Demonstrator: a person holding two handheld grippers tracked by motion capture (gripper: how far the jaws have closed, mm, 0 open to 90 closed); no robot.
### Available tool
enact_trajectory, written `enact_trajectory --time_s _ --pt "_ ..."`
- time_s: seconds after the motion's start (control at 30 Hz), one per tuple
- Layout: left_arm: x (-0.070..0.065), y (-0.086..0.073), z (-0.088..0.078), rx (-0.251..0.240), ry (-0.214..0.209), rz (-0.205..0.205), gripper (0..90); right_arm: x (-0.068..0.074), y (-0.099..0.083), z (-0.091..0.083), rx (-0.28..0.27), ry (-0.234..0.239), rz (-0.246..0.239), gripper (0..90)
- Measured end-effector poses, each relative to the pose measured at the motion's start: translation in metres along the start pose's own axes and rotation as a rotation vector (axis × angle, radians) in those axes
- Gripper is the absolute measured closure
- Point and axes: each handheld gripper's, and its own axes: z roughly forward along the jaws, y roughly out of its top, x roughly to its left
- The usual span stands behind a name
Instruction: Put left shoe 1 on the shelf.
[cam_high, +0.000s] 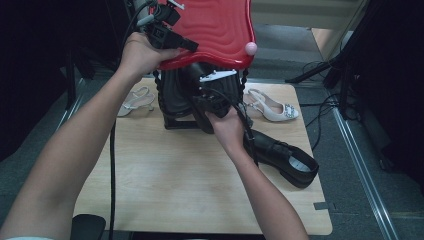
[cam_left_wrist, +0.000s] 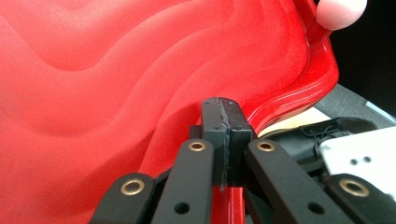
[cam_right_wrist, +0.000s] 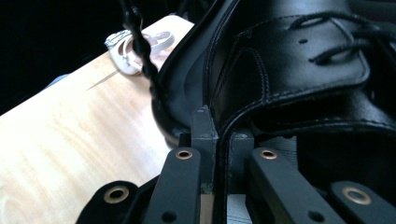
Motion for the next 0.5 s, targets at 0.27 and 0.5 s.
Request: enact_trajectory --time_s 0.27,0.5 --pt "0.0 0.0 0.0 -0.001 0.001 0.0 90.0 0.007 0.006 0.024 -0.058 -0.059 -0.012 86.6" --pt "0.0 -0.001 0.0 -0.001 0.001 -0.004 90.0 0.019 0.013 0.041 -0.029 -0.09 0.005 81.8"
